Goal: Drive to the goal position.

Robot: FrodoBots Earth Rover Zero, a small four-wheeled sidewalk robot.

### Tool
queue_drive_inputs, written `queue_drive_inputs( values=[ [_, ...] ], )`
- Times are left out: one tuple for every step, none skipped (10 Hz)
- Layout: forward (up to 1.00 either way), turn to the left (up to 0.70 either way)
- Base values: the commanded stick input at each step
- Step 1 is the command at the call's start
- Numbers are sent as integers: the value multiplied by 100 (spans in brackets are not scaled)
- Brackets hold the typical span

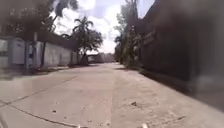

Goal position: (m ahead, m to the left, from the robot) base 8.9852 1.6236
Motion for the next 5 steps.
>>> queue_drive_inputs(
  values=[
    [85, 0],
    [85, 0],
    [85, 0],
    [85, 0],
    [85, 0]
  ],
)
